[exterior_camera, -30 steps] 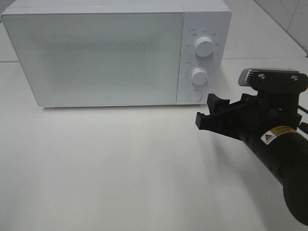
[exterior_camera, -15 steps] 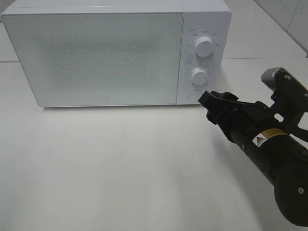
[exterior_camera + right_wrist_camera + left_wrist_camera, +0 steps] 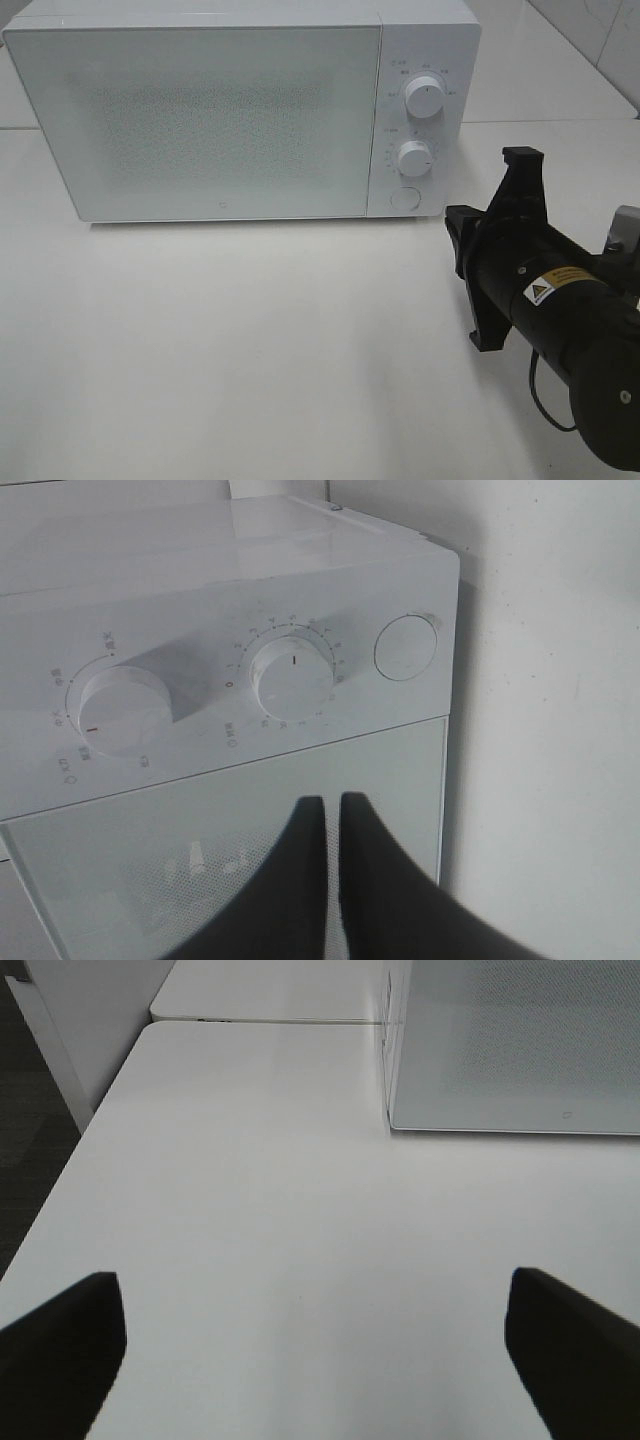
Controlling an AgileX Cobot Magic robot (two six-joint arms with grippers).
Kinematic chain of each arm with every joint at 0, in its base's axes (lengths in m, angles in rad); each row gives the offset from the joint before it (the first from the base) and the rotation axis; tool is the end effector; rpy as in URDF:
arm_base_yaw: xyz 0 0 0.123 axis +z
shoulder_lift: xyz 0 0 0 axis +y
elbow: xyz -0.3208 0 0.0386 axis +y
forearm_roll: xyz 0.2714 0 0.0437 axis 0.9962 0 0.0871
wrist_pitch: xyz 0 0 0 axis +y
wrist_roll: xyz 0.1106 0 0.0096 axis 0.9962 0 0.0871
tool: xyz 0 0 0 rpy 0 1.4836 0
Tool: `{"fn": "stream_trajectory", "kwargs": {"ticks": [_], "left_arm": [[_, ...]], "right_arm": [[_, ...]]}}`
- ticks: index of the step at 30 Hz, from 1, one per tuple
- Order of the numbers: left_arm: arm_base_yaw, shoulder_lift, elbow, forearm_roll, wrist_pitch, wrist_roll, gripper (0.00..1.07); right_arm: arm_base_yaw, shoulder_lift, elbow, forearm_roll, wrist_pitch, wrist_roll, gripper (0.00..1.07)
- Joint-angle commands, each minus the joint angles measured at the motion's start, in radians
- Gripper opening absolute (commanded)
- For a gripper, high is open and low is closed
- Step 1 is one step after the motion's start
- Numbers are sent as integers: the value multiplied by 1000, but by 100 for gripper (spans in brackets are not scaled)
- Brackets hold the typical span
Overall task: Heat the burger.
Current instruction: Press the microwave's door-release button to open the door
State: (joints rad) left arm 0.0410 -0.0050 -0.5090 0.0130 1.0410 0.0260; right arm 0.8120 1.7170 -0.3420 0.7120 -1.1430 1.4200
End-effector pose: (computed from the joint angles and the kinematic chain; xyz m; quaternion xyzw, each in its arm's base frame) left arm -0.0058 0.0010 0.2842 -0.0066 0.8443 0.0244 0.5353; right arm 0.2315 0.1483 0.1541 0.5145 0.5816 0.4870 0.3998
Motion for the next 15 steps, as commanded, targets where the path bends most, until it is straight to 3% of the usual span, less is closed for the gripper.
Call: {"fn": "stream_trajectory", "kwargs": {"ticks": [1, 9, 15], "left_arm": [[5, -7, -2, -2, -12, -1, 98], [5, -7, -2, -2, -12, -1, 98], [5, -7, -2, -2, -12, -1, 98]], "right_arm": [[0, -2, -7, 3, -4, -16, 0], [0, 18, -20, 60, -1, -30, 0], [-43, 98, -82, 3, 4, -22, 0]]}}
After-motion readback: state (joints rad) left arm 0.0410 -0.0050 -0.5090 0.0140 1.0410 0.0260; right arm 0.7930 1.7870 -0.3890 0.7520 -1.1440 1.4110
